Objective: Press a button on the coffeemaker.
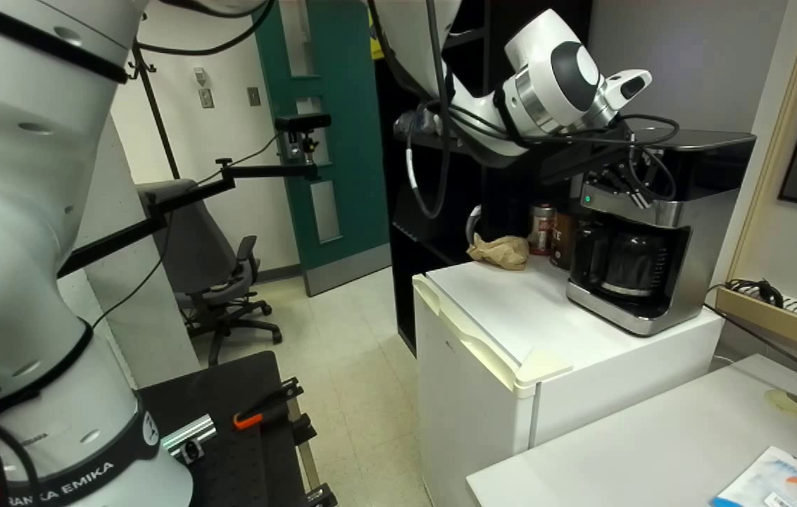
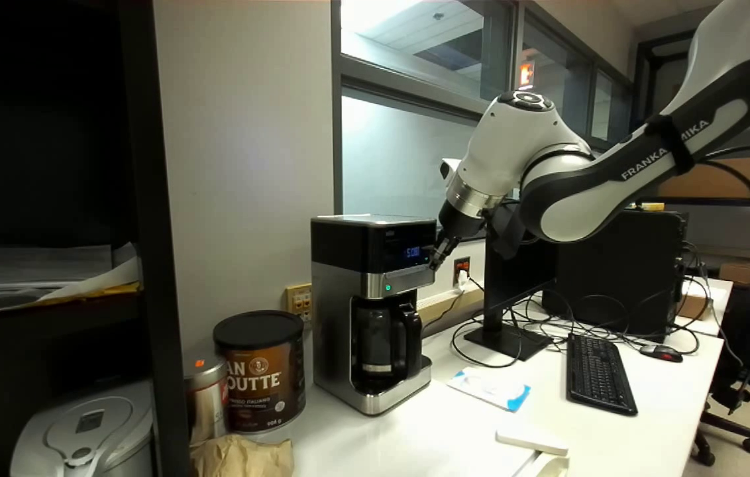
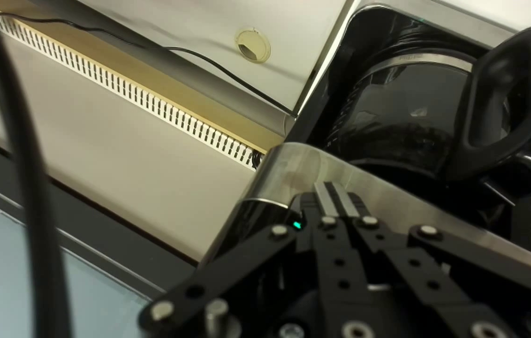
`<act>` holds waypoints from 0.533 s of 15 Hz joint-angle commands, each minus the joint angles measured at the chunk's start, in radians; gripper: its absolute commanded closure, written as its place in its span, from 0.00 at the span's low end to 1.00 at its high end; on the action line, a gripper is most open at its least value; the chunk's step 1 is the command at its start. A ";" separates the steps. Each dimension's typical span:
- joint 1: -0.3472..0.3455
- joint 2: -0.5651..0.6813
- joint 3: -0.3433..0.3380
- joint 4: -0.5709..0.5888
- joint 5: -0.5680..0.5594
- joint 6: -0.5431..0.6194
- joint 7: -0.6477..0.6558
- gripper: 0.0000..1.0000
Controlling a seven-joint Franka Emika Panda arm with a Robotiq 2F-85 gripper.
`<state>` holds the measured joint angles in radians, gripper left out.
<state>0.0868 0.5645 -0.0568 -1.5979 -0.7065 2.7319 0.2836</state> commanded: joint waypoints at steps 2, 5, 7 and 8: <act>0.042 0.057 -0.049 0.076 0.050 0.025 -0.018 1.00; 0.055 0.062 -0.060 0.077 0.062 0.028 -0.020 1.00; 0.061 0.066 -0.062 0.075 0.071 0.028 -0.022 1.00; 0.064 0.066 -0.061 0.073 0.077 0.028 -0.025 1.00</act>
<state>0.1241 0.5804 -0.0972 -1.5812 -0.6617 2.7319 0.2812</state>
